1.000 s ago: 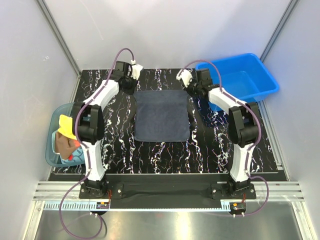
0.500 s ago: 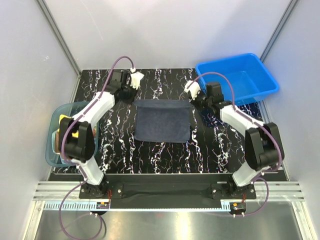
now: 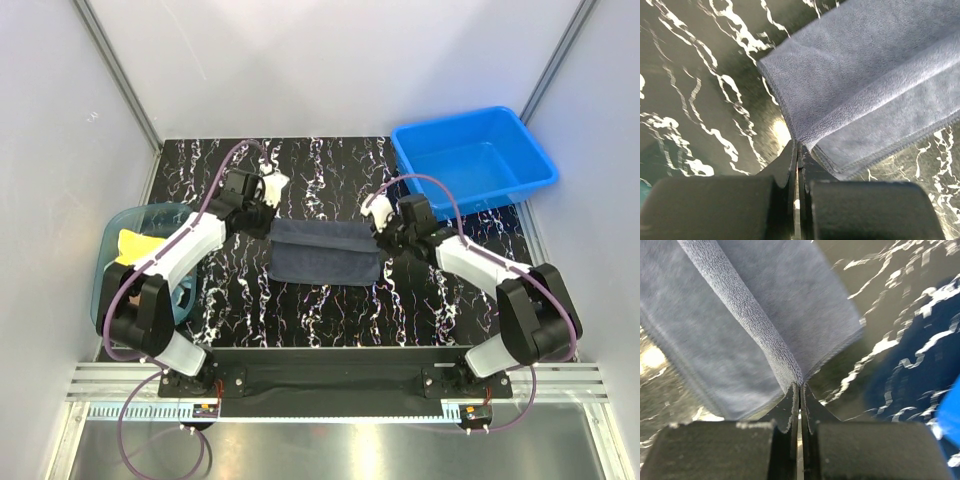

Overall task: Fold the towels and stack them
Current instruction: Fold the towel

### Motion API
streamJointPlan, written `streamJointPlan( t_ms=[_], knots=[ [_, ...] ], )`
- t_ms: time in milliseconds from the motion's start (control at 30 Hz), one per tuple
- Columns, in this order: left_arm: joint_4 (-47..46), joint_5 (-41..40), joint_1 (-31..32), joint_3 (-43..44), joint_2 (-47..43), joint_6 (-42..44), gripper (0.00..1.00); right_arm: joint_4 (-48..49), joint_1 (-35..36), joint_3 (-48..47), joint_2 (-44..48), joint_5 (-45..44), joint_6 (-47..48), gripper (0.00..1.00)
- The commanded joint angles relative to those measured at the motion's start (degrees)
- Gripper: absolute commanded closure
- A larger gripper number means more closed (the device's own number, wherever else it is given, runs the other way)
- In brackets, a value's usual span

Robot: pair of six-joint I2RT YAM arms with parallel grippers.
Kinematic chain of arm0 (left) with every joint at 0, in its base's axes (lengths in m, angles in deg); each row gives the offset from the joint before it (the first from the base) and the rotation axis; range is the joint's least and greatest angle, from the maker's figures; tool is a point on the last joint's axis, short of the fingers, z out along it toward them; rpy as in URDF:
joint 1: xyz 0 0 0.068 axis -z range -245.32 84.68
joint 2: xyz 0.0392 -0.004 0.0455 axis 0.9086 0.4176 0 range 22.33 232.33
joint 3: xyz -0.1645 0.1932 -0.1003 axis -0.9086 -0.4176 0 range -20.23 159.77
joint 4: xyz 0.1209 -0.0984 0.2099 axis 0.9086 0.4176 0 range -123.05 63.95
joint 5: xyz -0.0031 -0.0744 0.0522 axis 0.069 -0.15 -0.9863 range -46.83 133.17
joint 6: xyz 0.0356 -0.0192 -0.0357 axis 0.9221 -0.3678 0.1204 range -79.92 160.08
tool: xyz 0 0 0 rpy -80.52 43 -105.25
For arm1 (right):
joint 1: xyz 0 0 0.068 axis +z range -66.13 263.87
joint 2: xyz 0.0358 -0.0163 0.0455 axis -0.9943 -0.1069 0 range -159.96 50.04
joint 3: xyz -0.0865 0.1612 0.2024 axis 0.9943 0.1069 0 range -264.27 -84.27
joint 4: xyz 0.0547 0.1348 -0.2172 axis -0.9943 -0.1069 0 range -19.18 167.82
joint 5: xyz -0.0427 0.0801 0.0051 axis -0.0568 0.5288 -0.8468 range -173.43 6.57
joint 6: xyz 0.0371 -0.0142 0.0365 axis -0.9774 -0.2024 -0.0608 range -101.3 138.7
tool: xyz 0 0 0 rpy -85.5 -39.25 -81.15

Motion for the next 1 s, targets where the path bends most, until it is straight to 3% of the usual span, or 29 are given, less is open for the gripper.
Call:
streamJointPlan(
  t_ms=[0,300,600,733,833,967],
  knots=[
    [-1.89,-2.4,0.85,-2.17,-1.44,-2.26,1.0,-0.49,2.42,2.18,2.7,-4.31,-4.18,1.0],
    [-0.56,-5.05,2.18,-4.98,-4.34,-6.3,1.0,-1.89,3.13,5.26,9.11,-6.7,-7.52,1.0],
    [0.05,-6.88,3.76,-7.8,-3.46,-8.85,1.0,-2.77,4.79,6.49,7.62,-6.35,-11.74,1.0],
    [1.55,-8.11,4.46,-7.71,-3.72,-8.23,0.97,-5.74,5.5,5.97,6.65,-5.38,-14.11,0.93],
    [2.16,-11.89,5.52,-7.62,-5.21,-8.41,0.76,-11.53,5.59,3.61,6.74,-4.75,-13.85,0.78],
    [3.39,-16.01,5.78,-6.04,-8.03,-9.55,0.74,-19.37,5.5,-0.7,8.23,-8.97,-12.98,0.69]
  ],
)
